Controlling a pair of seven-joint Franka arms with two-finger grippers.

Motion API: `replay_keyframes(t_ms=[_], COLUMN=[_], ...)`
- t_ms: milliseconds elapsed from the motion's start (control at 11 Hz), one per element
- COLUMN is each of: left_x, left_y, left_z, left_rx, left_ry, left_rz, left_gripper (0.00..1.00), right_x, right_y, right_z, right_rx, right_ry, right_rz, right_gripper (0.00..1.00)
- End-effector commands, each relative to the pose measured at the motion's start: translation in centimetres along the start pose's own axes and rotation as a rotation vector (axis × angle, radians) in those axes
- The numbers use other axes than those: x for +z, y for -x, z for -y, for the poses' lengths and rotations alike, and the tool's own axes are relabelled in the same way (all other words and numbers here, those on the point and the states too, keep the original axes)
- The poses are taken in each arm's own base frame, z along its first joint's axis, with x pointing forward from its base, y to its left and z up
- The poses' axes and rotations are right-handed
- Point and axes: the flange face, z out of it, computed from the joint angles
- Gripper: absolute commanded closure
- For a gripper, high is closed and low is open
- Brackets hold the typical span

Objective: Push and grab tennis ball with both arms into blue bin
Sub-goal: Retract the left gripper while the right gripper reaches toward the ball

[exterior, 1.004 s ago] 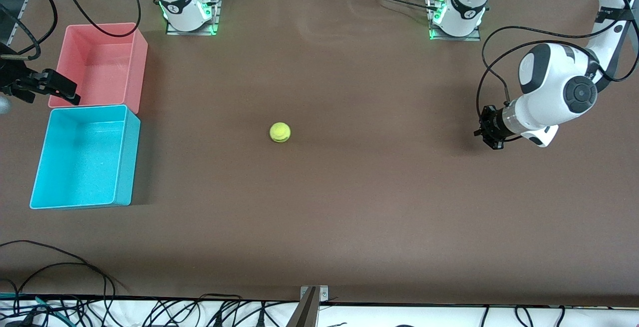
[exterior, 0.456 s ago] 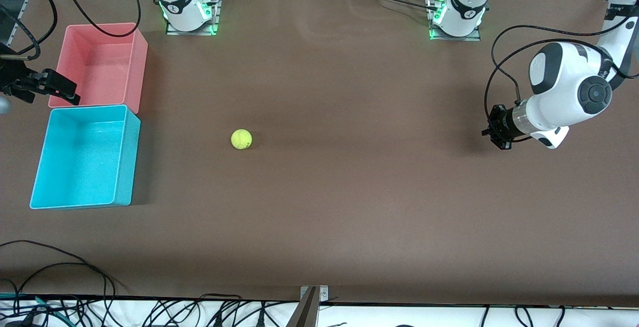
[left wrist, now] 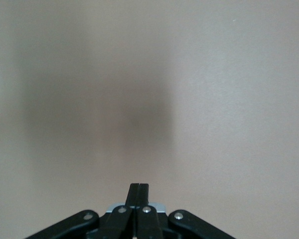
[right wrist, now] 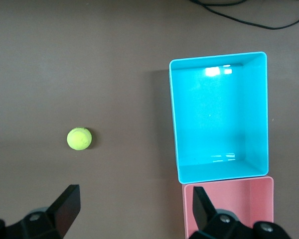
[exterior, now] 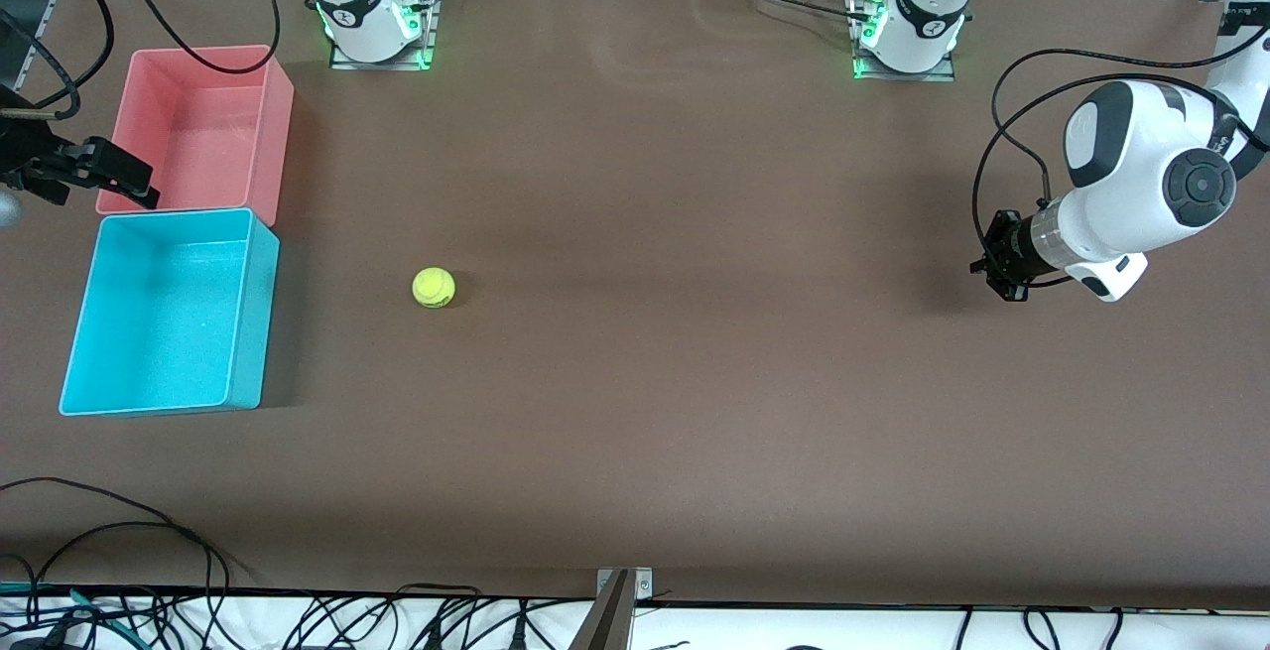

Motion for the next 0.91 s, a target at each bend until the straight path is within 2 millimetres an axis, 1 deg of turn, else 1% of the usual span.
replay_keyframes(t_ms=[0, 91, 182, 274, 365, 456, 547, 639, 730, 821], left_x=[-3.3, -4.5, -5.8, -7.1, -8.1, -9.3, -10.2, -10.7, -11.8, -12.6], left_y=[-0.4, -0.7, -0.9, -1.0, -1.2, -1.4, -1.0, -0.2, 0.8, 1.6], left_z=[-0.6, -1.0, -1.2, -1.3, -1.5, -1.6, -1.8, -1.8, -2.3, -1.9], left_rx=[0.259, 0.344, 0.415, 0.500, 0.567, 0.583, 0.591, 0.605, 0.653, 0.730], left_ry=[0.012, 0.028, 0.011, 0.002, 0.014, 0.017, 0.027, 0.030, 0.051, 0.063], left_rz=[-0.056, -0.061, -0.062, -0.061, -0.057, -0.056, -0.057, -0.061, -0.049, -0.015], left_gripper=[1.00, 0.83, 0.68, 0.46, 0.00, 0.00, 0.00, 0.00, 0.00, 0.00], right_x=[-0.8, -0.9, -0.8, -0.8, -0.6, -0.7, -0.6, -0.3, -0.2, 0.3], right_y=[-1.1, -1.3, -1.3, -1.2, -1.1, -1.1, -1.0, -0.9, -0.9, -0.8], right_z=[-1.5, -1.7, -1.5, -1.4, -1.4, -1.1, -1.0, -1.0, -0.9, -0.8], right_rx=[0.027, 0.035, 0.035, 0.032, 0.023, 0.017, 0.012, 0.006, 0.001, 0.004], right_ry=[-0.011, -0.020, -0.023, -0.023, -0.024, -0.025, -0.023, -0.023, -0.023, -0.023], right_rz=[-0.068, -0.079, -0.077, -0.073, -0.064, -0.064, -0.059, -0.038, -0.033, -0.021], right_gripper=[0.00, 0.00, 0.00, 0.00, 0.00, 0.00, 0.00, 0.00, 0.00, 0.00])
